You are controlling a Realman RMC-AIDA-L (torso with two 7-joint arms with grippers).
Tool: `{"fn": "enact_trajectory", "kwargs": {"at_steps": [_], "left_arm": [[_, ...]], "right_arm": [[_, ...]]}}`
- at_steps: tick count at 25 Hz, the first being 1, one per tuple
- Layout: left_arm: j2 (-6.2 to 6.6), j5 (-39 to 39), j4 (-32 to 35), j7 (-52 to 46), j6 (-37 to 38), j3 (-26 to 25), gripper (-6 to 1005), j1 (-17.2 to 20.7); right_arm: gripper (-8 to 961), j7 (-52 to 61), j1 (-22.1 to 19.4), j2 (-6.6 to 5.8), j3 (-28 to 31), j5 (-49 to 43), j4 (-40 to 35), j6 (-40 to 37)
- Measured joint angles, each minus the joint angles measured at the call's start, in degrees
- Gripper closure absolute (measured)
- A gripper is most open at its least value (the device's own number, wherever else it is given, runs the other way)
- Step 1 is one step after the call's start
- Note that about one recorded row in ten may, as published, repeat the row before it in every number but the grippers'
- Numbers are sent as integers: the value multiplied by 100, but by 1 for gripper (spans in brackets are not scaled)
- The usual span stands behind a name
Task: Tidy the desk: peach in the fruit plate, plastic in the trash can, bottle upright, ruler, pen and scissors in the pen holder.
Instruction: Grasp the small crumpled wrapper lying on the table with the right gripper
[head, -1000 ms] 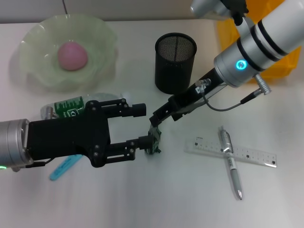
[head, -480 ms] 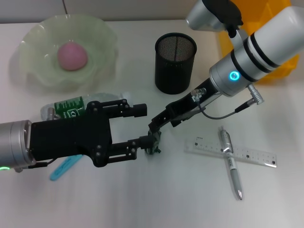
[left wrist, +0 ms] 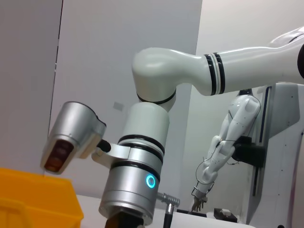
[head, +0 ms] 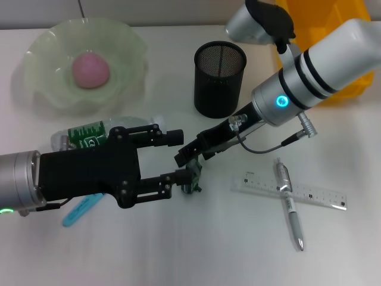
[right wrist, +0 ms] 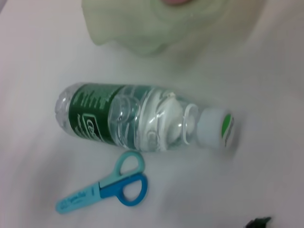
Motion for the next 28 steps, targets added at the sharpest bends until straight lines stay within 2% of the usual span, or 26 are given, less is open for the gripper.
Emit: {"fn": "enact_trajectory", "kwargs": {"at_steps": [28], "left_arm": [[0,0,-146,307,-71,-5,361,-70]], "right_arm": [[199,-12,-25,-2,-85,41,210,339]]}}
